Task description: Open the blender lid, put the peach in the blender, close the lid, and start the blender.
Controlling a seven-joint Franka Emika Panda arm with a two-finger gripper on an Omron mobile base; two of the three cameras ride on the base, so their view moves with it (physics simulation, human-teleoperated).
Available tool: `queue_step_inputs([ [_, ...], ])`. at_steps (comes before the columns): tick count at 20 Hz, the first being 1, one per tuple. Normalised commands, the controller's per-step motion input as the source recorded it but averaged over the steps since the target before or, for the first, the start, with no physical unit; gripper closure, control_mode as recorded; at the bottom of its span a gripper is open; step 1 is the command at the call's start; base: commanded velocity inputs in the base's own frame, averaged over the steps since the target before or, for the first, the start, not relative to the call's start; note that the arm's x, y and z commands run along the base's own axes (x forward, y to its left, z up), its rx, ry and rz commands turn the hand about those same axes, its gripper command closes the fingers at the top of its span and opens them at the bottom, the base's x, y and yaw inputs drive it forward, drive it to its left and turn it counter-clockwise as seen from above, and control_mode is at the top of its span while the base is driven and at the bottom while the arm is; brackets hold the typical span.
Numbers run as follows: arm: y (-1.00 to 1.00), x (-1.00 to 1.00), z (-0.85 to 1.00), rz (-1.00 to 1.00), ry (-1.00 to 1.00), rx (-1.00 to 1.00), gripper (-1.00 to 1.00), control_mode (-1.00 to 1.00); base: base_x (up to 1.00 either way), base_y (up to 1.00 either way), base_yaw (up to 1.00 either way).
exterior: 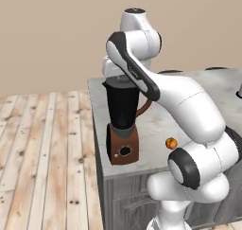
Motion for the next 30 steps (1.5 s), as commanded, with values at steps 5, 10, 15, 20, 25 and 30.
queue_step_inputs([
  [5,-0.05,-0.01,0.3,0.0,-0.07,0.04,1.0,-1.0,0.0,0.0,0.0],
  [10,0.0,0.0,0.93,0.0,-0.18,0.05,1.0,-1.0,0.0,0.0,0.0],
  [15,-0.39,-0.26,0.65,0.01,-0.28,0.03,1.0,-1.0,0.0,0.0,0.0],
  [20,-0.87,-0.56,0.06,0.0,-0.18,0.03,1.0,-1.0,0.0,0.0,0.0],
  [25,-1.0,-0.5,0.0,-0.02,-0.13,0.06,1.0,-1.0,0.0,0.0,0.0],
  [30,-1.0,-0.3,-0.24,-0.03,-0.03,0.0,1.0,-1.0,0.0,0.0,0.0],
])
